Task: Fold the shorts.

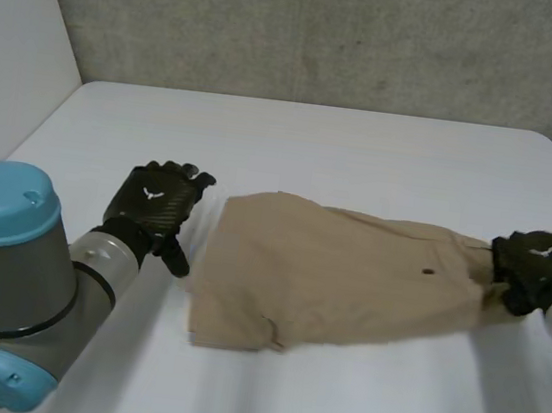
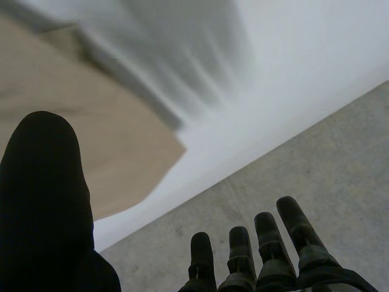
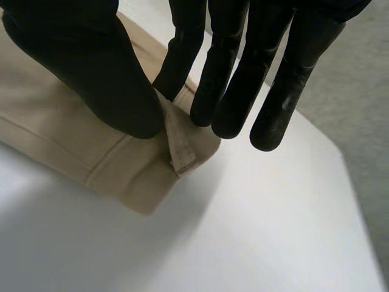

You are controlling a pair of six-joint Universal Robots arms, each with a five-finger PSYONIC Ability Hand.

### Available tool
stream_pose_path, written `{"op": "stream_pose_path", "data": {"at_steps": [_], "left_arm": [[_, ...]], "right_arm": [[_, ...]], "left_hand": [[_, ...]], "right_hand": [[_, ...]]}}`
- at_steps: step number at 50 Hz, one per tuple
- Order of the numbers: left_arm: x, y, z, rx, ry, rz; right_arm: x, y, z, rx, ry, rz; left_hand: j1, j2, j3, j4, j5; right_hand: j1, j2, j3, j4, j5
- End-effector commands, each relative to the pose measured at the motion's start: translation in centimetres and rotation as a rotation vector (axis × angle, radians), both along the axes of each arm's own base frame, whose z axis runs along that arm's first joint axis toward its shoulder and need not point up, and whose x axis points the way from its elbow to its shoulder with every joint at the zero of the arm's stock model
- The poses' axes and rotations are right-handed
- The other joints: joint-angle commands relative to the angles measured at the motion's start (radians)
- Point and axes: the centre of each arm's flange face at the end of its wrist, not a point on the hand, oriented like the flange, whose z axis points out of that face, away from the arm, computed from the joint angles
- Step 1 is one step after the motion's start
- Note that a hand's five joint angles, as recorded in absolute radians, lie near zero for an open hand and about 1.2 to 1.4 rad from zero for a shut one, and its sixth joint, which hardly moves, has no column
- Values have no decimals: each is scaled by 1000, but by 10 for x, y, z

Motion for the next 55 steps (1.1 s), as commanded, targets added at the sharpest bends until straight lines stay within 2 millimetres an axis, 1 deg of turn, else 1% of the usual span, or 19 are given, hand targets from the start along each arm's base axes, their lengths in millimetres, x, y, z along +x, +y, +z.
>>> {"op": "stream_pose_path", "data": {"at_steps": [1, 3, 4, 8, 11, 12, 15, 16, 19, 22, 25, 27, 33, 35, 38, 40, 45, 51, 55], "left_arm": [[10, 1, 8, -16, 8, 23], [11, 0, 8, -16, 10, 28], [12, -1, 9, -17, 12, 34], [15, -4, 12, -27, 17, 47], [17, -5, 16, -36, 22, 53], [18, -6, 19, -45, 25, 59], [22, -9, 22, -54, 31, 71], [25, -11, 26, -64, 36, 82], [28, -14, 29, -73, 41, 95], [30, -18, 34, -92, 48, 103], [32, -25, 41, -116, 58, 116], [32, -30, 47, -136, 67, 122], [24, -42, 74, -213, 101, 112], [20, -46, 80, -231, 109, 109], [13, -47, 78, -225, 112, 91], [0, -41, 74, -213, 112, 54], [-20, -22, 65, -186, 107, -19], [-24, -12, 39, -116, 71, -39], [-24, -9, 32, -95, 61, -43]], "right_arm": [[1, -10, 29, -39, 70, 33], [17, -7, 38, -70, 66, 84], [41, 1, 48, -111, 60, 161], [96, 28, 71, -200, 34, 335], [125, 47, 73, -216, 13, 437], [145, 62, 68, -210, 6, 513], [179, 92, 58, -191, 0, 642], [198, 113, 47, -175, -1, 722], [223, 145, 24, -136, 4, 837], [231, 154, 9, -110, 11, 875], [235, 154, 10, -129, -4, 887], [238, 151, 29, -192, -46, 872], [225, 130, 95, -308, -265, 716], [205, 99, 108, -316, -320, 565], [178, 67, 109, -307, -334, 396], [156, 47, 105, -289, -312, 285], [116, 32, 74, -144, -141, 202], [55, 8, 33, -42, 100, 173], [28, 4, 13, 13, 154, 165]], "left_hand": [[-19, -25, -35, -30, -48], [-19, -25, -35, -30, -48], [-19, -25, -35, -30, -48], [-19, -25, -35, -30, -48], [-19, -25, -35, -30, -48], [-19, -25, -35, -30, -48], [-19, -25, -35, -30, -48], [-19, -25, -35, -30, -48], [-19, -25, -35, -30, -48], [-19, -25, -35, -30, -48], [-19, -25, -35, -30, -48], [-19, -25, -35, -30, -48], [-19, -24, -34, -29, -47], [-16, -21, -31, -26, -44], [-13, -19, -29, -23, -41], [-13, -19, -29, -23, -41], [-13, -19, -29, -23, -41], [-13, -19, -29, -23, -41], [-13, -19, -29, -23, -41]], "right_hand": [[490, 225, 216, 204, 252], [490, 225, 216, 204, 252], [490, 225, 216, 204, 252], [490, 225, 216, 204, 252], [490, 225, 216, 204, 252], [490, 225, 216, 204, 252], [490, 225, 216, 204, 252], [490, 225, 216, 204, 252], [490, 225, 216, 204, 252], [490, 225, 216, 204, 252], [-185, -450, -460, -471, -424], [-500, -765, -774, -785, -738], [-595, -860, -870, -881, -833], [-581, -846, -855, -866, -819], [-557, -822, -831, -843, -795], [-475, -740, -750, -761, -713], [-431, -696, -705, -717, -669], [-346, -611, -620, -632, -584], [-293, -558, -567, -579, -531]]}}
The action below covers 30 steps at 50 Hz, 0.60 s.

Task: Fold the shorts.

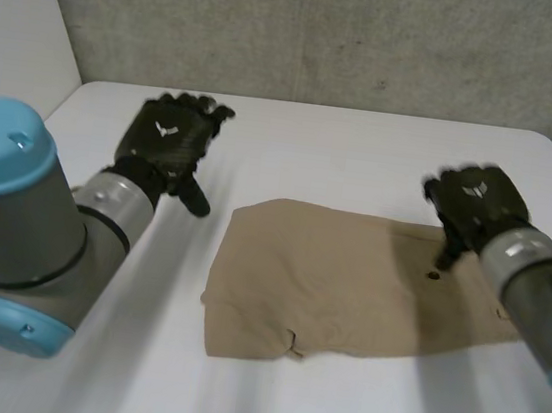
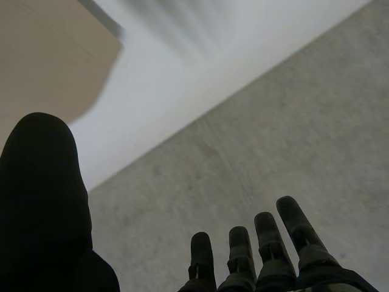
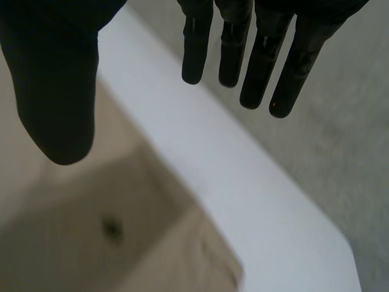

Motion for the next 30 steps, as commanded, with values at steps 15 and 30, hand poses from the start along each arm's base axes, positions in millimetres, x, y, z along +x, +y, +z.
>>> {"op": "stream_pose_path", "data": {"at_steps": [15, 30], "left_arm": [[2, 10, -31, 87, -47, -11], [2, 10, -33, 91, -50, -11]], "right_arm": [[-86, -15, -79, 107, 96, 40], [-96, -29, -92, 100, 93, 17]], "left_hand": [[-13, -19, -29, -23, -41], [-16, -21, -31, -26, -44]], "right_hand": [[359, 300, 287, 287, 303], [986, 928, 914, 914, 930]]}}
